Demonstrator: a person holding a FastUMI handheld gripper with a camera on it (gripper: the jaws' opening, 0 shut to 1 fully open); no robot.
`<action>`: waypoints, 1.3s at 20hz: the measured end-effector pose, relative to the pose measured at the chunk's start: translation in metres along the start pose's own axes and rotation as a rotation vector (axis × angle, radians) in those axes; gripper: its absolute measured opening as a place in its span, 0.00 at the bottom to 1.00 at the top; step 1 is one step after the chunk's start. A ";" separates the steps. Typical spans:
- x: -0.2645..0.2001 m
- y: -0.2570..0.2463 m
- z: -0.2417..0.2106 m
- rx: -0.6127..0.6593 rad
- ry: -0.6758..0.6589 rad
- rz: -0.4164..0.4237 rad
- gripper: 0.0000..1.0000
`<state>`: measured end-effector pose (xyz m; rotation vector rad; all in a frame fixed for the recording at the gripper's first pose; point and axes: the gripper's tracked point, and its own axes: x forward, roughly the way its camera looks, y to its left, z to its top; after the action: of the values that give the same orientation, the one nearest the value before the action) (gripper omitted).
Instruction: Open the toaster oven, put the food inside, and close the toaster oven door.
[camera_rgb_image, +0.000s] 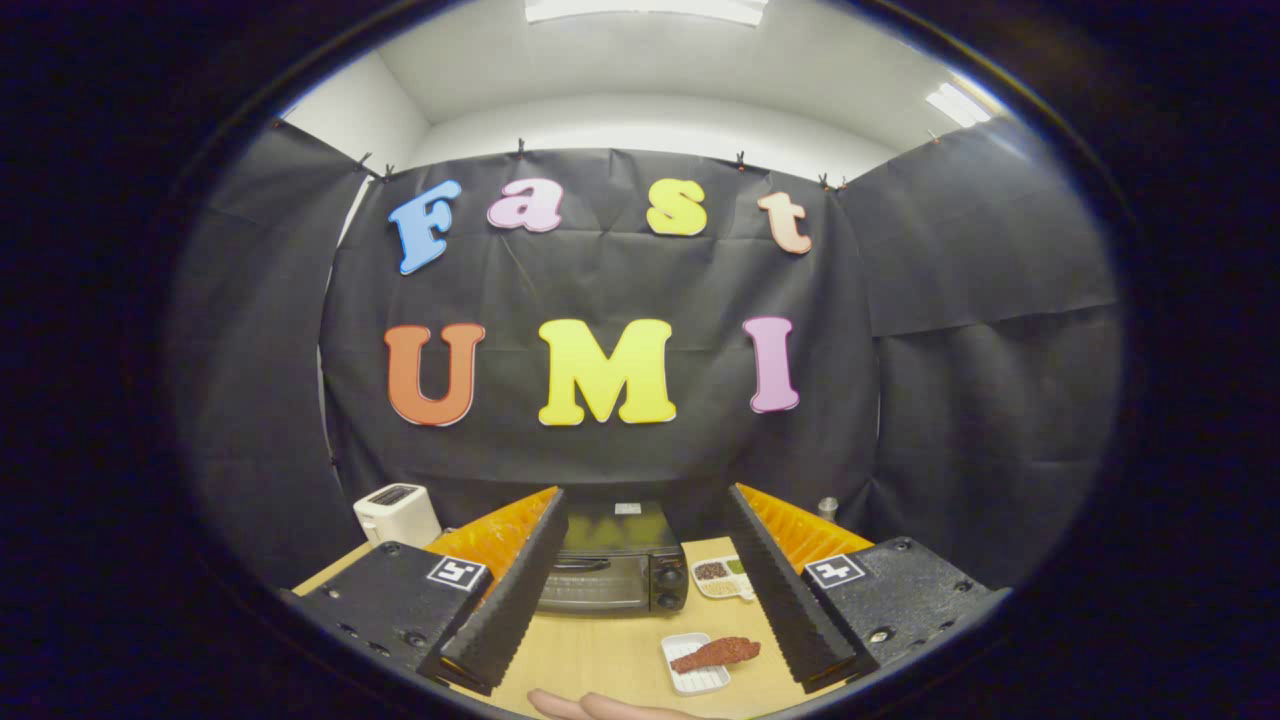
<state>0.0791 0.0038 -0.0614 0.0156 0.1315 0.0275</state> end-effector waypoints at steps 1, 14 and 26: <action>0.016 0.006 -0.006 -0.009 0.019 0.009 1.00; 0.215 0.064 -0.164 -0.106 0.345 0.051 1.00; 0.221 0.085 -0.196 -0.032 0.392 0.117 1.00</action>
<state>0.2698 0.0975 -0.2831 -0.0140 0.5224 0.1493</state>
